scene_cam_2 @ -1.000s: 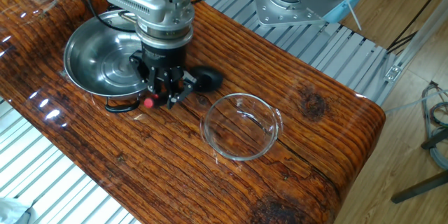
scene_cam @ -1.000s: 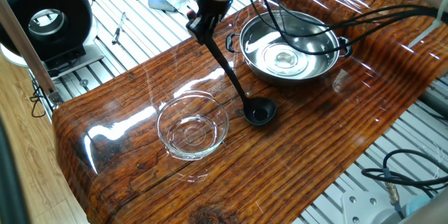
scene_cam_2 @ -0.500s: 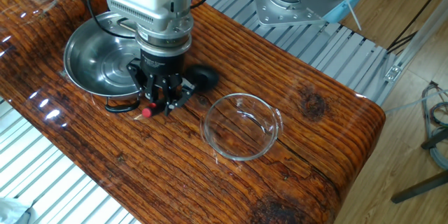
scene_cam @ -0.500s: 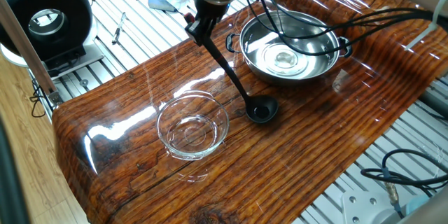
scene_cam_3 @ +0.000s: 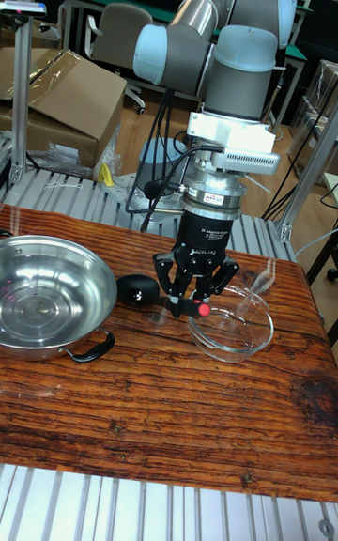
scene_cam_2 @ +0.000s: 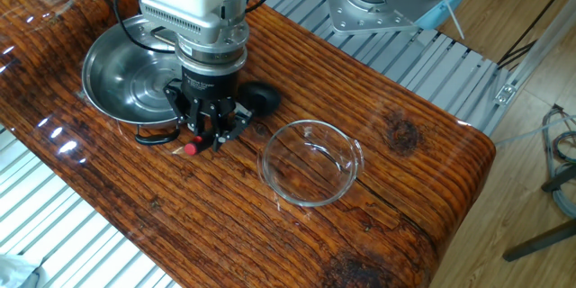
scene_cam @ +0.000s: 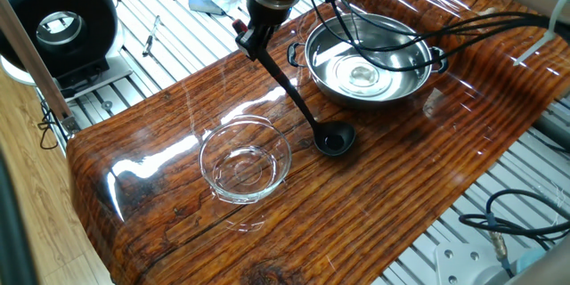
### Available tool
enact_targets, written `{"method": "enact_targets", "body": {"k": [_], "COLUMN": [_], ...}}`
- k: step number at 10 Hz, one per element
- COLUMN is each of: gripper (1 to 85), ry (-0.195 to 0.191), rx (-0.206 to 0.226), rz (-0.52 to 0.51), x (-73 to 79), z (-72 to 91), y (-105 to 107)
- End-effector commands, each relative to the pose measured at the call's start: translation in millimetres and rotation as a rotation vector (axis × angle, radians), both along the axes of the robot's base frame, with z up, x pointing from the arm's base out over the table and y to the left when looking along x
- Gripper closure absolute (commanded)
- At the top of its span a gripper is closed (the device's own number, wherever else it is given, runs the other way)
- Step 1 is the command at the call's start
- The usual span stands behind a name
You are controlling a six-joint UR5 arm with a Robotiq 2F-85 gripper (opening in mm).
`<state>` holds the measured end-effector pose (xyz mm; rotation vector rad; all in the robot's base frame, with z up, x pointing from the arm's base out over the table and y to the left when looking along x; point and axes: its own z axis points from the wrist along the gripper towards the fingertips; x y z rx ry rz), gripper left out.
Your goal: Scoop water with a large spoon from one bowl to another
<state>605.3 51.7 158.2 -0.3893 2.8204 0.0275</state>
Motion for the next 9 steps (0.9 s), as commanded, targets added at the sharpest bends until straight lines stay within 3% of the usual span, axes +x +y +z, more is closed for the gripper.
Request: {"method": "enact_targets", "body": {"k": [1,9], "gripper": [78.7,62.7], "ry": [-0.002,0.027], "rx": [0.019,0.019], "rz": [0.027,0.06], "x": [0.9,-3.5], "z": [0.8,2.7], "y": [4.6,6.3]}}
